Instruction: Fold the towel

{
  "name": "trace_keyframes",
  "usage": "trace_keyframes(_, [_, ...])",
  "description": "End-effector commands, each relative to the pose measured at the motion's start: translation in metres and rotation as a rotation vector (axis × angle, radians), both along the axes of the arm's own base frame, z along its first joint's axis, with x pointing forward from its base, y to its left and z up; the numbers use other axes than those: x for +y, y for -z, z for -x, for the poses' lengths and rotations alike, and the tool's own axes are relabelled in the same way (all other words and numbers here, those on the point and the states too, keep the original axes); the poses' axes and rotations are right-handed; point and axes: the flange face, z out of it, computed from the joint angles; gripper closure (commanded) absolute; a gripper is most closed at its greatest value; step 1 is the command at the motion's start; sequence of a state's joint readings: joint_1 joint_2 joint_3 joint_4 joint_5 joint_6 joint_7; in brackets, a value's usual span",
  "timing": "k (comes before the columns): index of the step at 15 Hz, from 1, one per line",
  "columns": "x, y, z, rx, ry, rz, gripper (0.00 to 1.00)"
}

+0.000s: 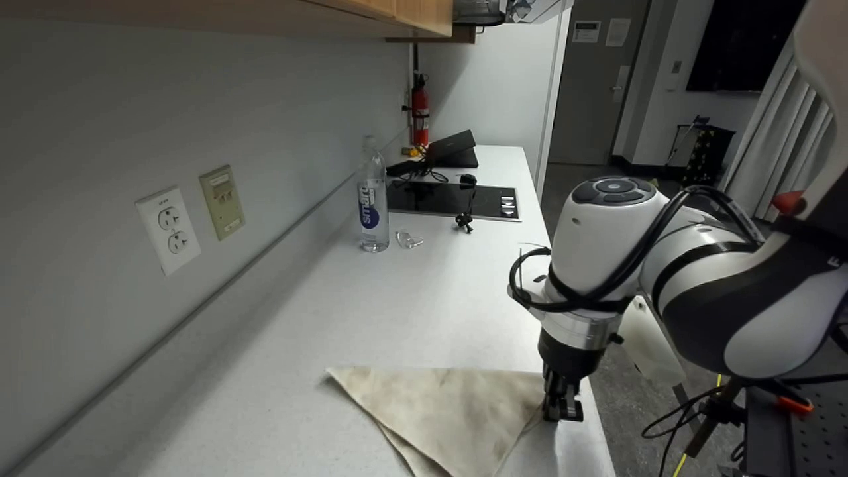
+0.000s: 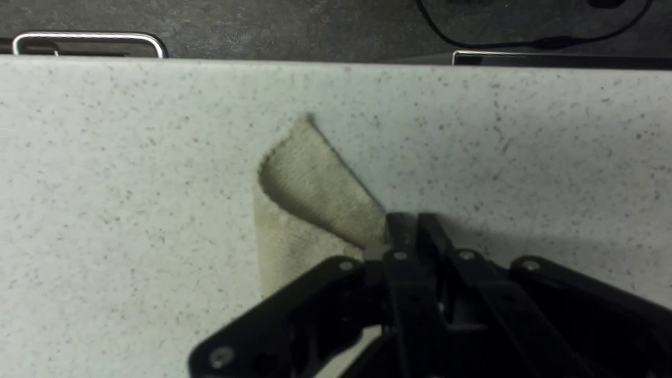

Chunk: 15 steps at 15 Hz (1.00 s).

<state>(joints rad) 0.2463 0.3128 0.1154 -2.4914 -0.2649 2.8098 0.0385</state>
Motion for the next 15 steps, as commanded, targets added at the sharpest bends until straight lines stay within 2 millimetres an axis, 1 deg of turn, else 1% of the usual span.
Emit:
trace_keyframes(1, [-0.008,-0.002,-0.003,-0.004,-0.048,0.035,0.56])
trace_keyframes(4, [-0.014,-0.002,-0.004,-0.007,-0.075,0.067,0.32])
trace_keyframes(6, [-0.018,-0.003,-0.005,-0.008,-0.087,0.095,0.18])
trace_keyframes(7, [-0.021,-0.003,-0.006,-0.013,-0.091,0.111,0.1])
trace_keyframes(8, [-0.023,-0.003,-0.007,-0.017,-0.095,0.127,0.03])
trace_keyframes(9, [-0.025,-0.004,-0.008,-0.023,-0.098,0.144,0.0])
trace_keyframes(12, [-0.027,-0.003,-0.01,-0.037,-0.102,0.166,0.0])
trace_keyframes(13, [-0.027,-0.003,-0.01,-0.037,-0.105,0.163,0.02])
trace_keyframes(15, [-0.025,-0.001,-0.008,-0.031,-0.115,0.139,0.12])
